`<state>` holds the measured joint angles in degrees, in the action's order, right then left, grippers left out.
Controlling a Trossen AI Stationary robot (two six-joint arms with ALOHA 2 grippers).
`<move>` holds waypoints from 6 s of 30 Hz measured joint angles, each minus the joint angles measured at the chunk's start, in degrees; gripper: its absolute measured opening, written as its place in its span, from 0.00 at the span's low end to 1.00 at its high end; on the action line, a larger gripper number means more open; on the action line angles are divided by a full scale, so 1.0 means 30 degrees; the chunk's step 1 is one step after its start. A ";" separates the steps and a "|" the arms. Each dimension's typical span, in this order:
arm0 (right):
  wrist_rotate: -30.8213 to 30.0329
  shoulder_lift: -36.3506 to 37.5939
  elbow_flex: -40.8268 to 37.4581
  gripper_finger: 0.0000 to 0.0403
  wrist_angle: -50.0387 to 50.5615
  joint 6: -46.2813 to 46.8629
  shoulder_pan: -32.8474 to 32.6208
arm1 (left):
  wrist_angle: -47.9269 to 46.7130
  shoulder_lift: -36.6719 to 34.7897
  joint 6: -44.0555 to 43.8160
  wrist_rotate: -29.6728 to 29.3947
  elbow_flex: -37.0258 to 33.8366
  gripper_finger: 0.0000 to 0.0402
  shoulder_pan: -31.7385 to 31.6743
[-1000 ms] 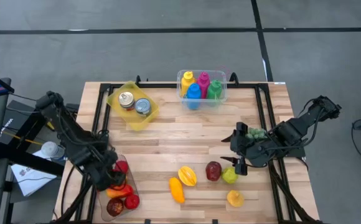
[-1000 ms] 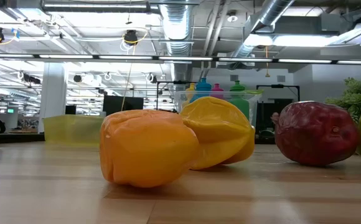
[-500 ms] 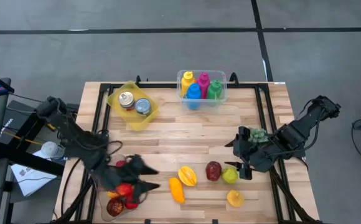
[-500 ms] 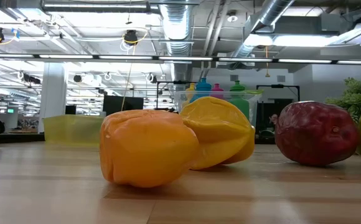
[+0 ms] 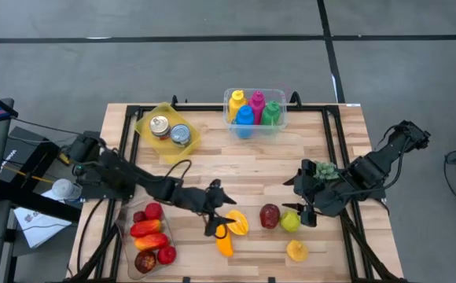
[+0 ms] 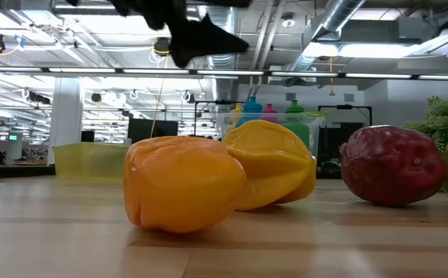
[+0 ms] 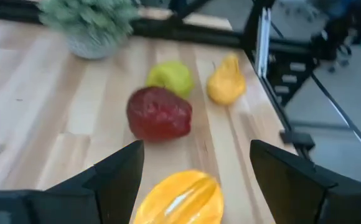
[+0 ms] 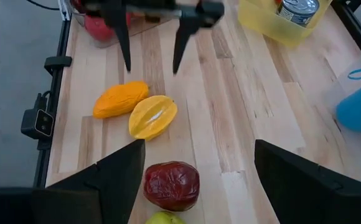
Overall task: Pick & Place Food Item
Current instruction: Put the yellow starfruit into the transparent bin
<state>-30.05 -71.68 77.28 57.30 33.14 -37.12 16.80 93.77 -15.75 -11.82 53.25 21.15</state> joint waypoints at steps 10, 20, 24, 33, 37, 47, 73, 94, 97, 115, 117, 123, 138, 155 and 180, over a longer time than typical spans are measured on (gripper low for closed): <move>0.0019 -0.0007 -0.1293 0.73 -0.0333 0.1090 0.0000 | 0.0016 0.2316 0.2862 0.2542 0.0380 0.70 -0.0351; 0.0062 0.0000 -0.2098 0.73 -0.0837 0.1461 0.0182 | 0.0044 0.2407 0.5107 0.2669 0.0380 0.70 -0.1046; 0.0062 0.0000 -0.2098 0.73 -0.0831 0.1380 0.0367 | 0.0046 0.2407 0.5231 0.4323 0.0380 0.69 -0.2017; 0.0072 0.0000 -0.2098 0.73 -0.0666 0.1300 0.0787 | 0.0432 0.4567 0.6149 0.6723 0.1004 0.63 -0.2031; 0.0077 0.0000 -0.2098 0.73 -0.0582 0.1300 0.0787 | 0.0523 0.5335 0.6213 0.6427 0.1298 0.61 -0.1859; 0.0091 0.0000 -0.2098 0.73 -0.0099 0.1300 0.0780 | -0.0850 0.5314 0.6608 0.5081 0.1305 0.32 -0.1925; 0.0086 0.0000 -0.2098 0.73 0.0335 0.1264 0.0780 | -1.3689 -0.9276 -0.9043 -0.0442 0.1414 0.03 0.0034; 0.0040 0.0007 -0.2098 0.73 0.0328 0.0980 0.1574 | -2.0703 -0.9786 -2.3932 -0.4997 0.1390 0.01 1.2754; 0.0048 0.0007 -0.2098 0.73 0.0328 0.0958 0.1797 | -2.1806 -0.9900 -2.4921 -0.4761 0.1392 0.01 1.3140; 0.0055 0.0007 -0.2098 0.73 0.0321 0.0958 0.1843 | -2.8288 -0.9688 -3.1117 -0.4719 0.0493 0.02 1.5862; 0.0055 0.0007 -0.2098 0.73 0.0321 0.0958 0.1843 | -2.8341 -0.9686 -3.1699 -0.5380 0.0121 0.02 1.6383; 0.0055 0.0007 -0.2098 0.73 0.0322 0.0952 0.1843 | -2.8514 -0.9702 -3.3926 -0.4441 -0.0312 0.02 1.7985; 0.0040 0.0007 -0.2098 0.73 0.0321 0.0746 0.1843 | -2.9920 -0.9702 -3.5360 -0.5382 -0.0312 0.03 1.9087; 0.0047 0.0007 -0.2098 0.73 0.0321 0.0805 0.1843 | -2.7662 -0.9702 -3.4862 -0.4589 -0.2331 0.08 1.9050; 0.0047 0.0007 -0.2106 0.73 0.0321 0.0776 0.1938 | -2.7404 -1.1851 -3.4330 -0.4683 -0.2331 0.60 1.8292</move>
<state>-29.91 -71.66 70.96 58.26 35.46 -31.31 -65.42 58.22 -118.74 -25.87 46.26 76.03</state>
